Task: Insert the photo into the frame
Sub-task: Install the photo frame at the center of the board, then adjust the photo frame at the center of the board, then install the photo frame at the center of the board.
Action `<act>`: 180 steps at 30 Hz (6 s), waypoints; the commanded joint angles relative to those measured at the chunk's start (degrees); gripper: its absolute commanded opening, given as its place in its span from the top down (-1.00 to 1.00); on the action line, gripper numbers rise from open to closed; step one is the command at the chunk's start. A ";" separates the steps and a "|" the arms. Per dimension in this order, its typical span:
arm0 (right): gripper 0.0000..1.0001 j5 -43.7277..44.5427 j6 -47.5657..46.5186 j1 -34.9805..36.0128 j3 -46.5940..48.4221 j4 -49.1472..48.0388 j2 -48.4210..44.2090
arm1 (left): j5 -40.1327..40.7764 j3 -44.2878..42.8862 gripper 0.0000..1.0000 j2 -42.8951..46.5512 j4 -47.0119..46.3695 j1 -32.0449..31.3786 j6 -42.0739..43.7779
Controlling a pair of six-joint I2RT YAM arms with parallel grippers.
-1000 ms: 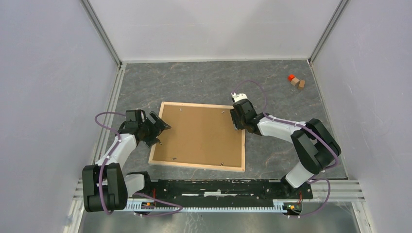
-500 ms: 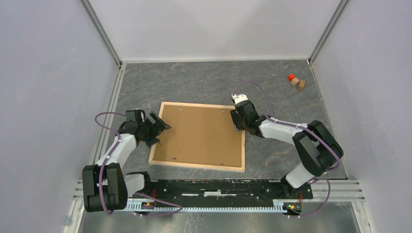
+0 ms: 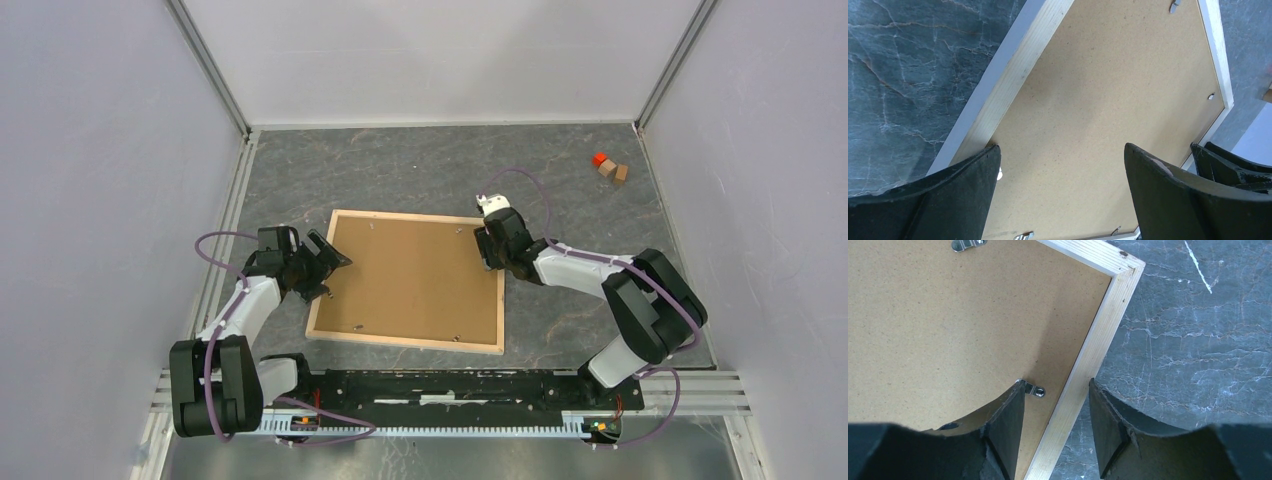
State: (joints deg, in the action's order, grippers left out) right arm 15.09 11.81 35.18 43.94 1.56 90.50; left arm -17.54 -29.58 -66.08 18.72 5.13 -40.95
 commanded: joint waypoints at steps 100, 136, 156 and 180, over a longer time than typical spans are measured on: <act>-0.88 -36.39 -8.46 -11.77 31.75 5.14 22.46 | 28.97 -6.23 -1.00 2.06 20.97 -69.00 -48.09; -0.60 -17.16 -3.94 -7.15 -7.47 1.44 -12.78 | 22.87 -22.16 -0.49 -20.01 16.19 -31.19 7.22; -0.14 -10.57 -1.20 -5.74 -5.97 -5.76 -2.85 | 20.82 -20.39 -0.37 -20.22 16.27 -31.19 9.19; 0.03 -3.83 8.06 -0.43 -2.88 8.66 -2.94 | 18.51 -20.16 -0.37 -19.45 15.37 -30.99 8.80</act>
State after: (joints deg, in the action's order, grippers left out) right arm 11.35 18.04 33.89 40.56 2.00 87.37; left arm 5.23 -49.91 -86.94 38.39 -25.69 -33.69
